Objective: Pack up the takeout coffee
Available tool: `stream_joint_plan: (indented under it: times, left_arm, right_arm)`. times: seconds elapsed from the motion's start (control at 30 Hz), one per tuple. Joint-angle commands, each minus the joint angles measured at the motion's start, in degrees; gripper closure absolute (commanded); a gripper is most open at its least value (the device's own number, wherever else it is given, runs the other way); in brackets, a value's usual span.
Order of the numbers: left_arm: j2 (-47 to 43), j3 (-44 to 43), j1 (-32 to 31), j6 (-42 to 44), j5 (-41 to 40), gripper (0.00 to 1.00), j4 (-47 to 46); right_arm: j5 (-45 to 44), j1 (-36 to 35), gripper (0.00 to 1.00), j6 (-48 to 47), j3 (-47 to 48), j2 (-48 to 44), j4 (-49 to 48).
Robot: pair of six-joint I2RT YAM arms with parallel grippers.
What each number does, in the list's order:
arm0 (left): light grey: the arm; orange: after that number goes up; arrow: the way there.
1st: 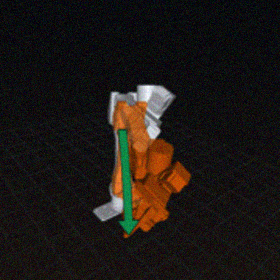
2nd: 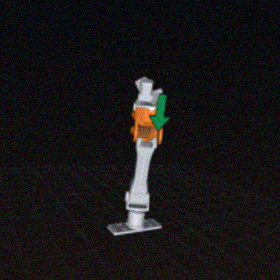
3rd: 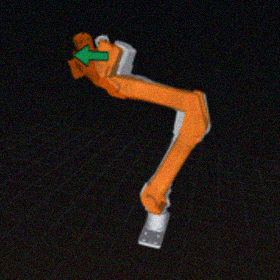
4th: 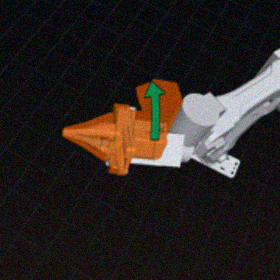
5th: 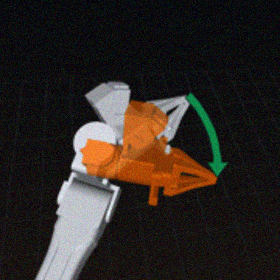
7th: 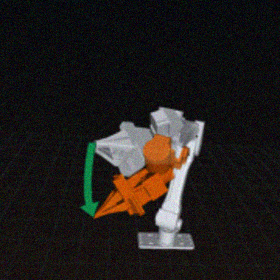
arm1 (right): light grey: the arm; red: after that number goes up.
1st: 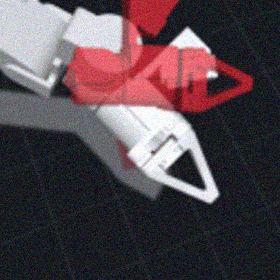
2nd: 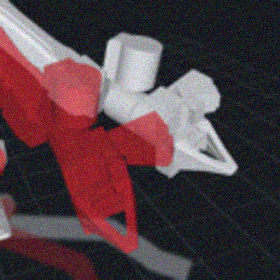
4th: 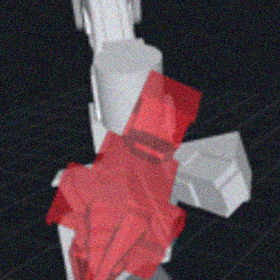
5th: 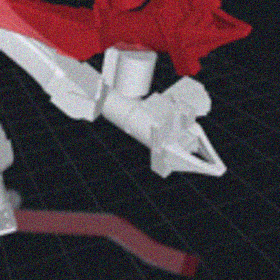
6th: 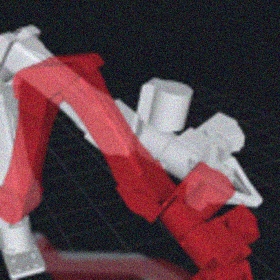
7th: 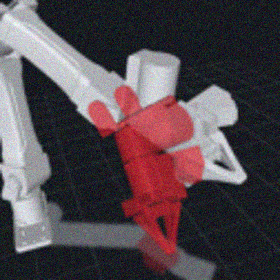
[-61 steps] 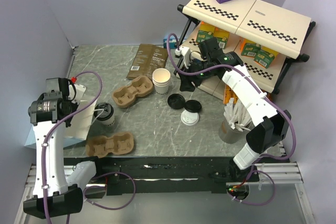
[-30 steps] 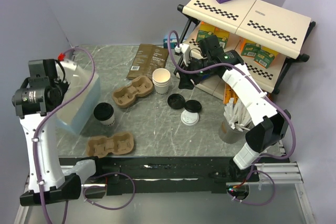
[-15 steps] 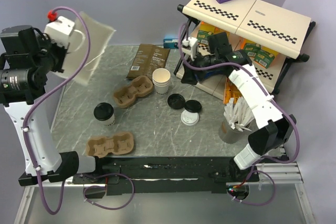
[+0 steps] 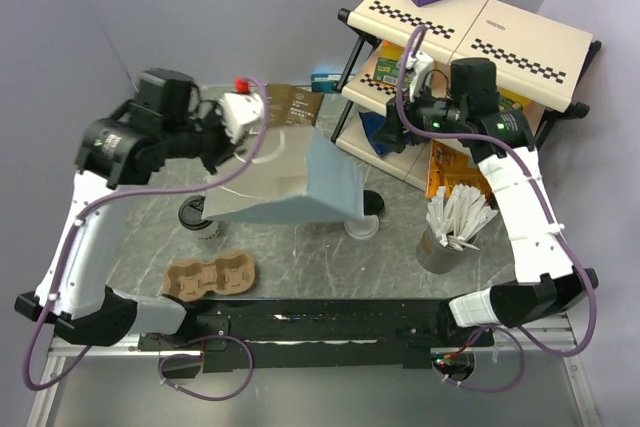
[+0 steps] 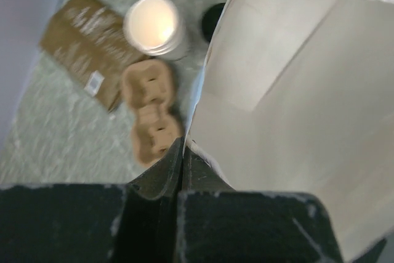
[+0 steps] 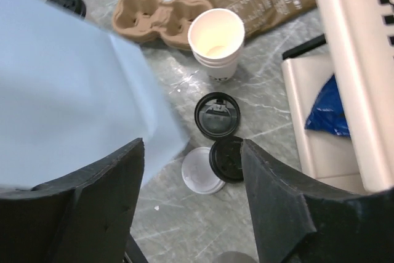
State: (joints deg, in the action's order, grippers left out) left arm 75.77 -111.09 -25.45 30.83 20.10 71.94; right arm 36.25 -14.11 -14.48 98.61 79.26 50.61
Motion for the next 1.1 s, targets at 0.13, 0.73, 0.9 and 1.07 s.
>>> stream_joint_plan:
  times: [0.13, 0.73, 0.9, 1.07]
  left_arm:
    - [2.4, 7.7, -13.5, 5.6, -3.7, 0.99, 0.1]
    - [7.6, 10.6, -16.9, 1.6, -3.9, 0.99, -2.8]
    - [6.7, 11.7, -17.0, 0.7, -5.1, 0.99, -3.3]
    - [5.4, 12.1, -17.0, 0.6, -5.8, 0.99, -3.7]
  right_arm:
    - [2.4, 1.5, 0.26, -0.3, -3.4, -4.4, 0.3]
    - [8.0, -14.2, 0.25, -25.1, 1.2, -6.8, 11.2]
    - [1.4, -19.0, 0.26, -29.7, 1.7, -6.2, 11.6]
    - [-2.0, -23.8, 0.28, -32.9, 1.8, -4.5, 12.3]
